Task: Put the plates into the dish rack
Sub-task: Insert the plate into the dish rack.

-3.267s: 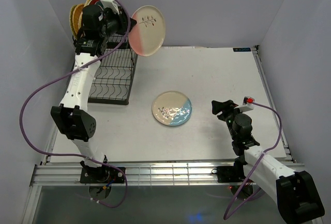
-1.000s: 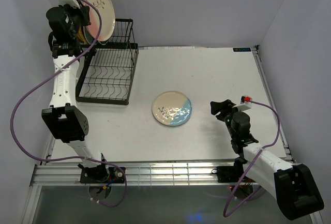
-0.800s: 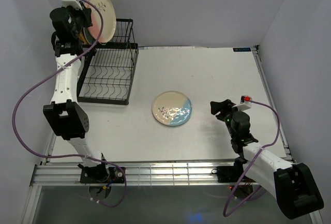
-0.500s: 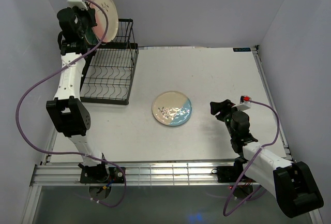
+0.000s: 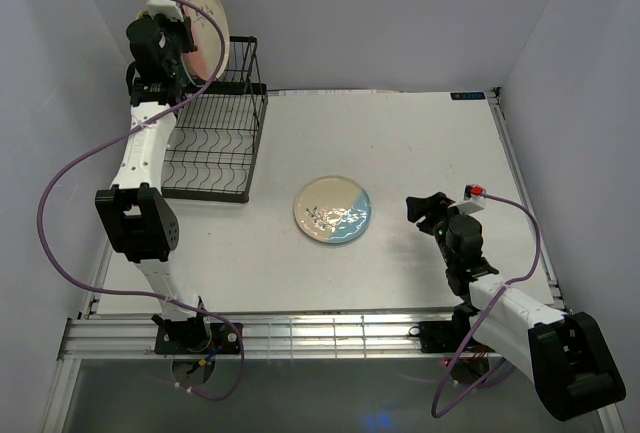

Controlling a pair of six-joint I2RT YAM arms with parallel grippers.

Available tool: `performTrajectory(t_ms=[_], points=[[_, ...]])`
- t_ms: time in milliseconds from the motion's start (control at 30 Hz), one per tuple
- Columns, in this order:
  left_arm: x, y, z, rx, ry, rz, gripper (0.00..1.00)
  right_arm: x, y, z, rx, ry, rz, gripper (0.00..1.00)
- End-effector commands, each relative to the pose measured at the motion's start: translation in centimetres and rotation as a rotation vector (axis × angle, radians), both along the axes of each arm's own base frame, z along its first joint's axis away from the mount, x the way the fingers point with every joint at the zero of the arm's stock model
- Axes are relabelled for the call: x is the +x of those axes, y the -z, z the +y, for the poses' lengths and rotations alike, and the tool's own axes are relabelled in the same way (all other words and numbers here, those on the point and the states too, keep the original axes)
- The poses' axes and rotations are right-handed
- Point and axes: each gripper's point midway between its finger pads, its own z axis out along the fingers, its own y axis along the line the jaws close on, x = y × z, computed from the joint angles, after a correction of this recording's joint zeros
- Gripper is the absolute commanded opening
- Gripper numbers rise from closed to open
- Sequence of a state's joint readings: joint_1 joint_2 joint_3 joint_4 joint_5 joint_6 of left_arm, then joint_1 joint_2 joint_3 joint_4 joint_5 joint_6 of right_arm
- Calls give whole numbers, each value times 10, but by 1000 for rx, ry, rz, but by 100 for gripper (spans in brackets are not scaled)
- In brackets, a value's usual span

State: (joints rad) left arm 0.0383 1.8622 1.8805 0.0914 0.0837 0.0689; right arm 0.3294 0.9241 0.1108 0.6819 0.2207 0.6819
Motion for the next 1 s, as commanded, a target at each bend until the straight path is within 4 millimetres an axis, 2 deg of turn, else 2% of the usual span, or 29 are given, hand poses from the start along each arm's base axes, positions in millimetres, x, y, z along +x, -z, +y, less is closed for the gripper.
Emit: performTrajectory(t_ms=[0, 100, 233, 267, 333, 633, 967], points=[[-33, -101, 7, 52, -57, -275, 0, 12, -31, 4, 31, 2, -83, 61], [-36, -104, 3, 72, -58, -282, 0, 11, -31, 4, 30, 2, -82, 61], [-35, -93, 1, 98, -65, -262, 0, 12, -31, 4, 30, 2, -82, 61], [-35, -92, -20, 97, -32, -263, 0, 12, -31, 4, 30, 2, -82, 61], [-34, -89, -23, 109, -33, -264, 0, 12, -31, 4, 30, 0, -82, 61], [-23, -66, -30, 97, -72, -221, 0, 12, -31, 4, 29, 0, -82, 60], [-7, -45, -29, 91, -90, -185, 0, 12, -29, 4, 27, -2, -76, 60]])
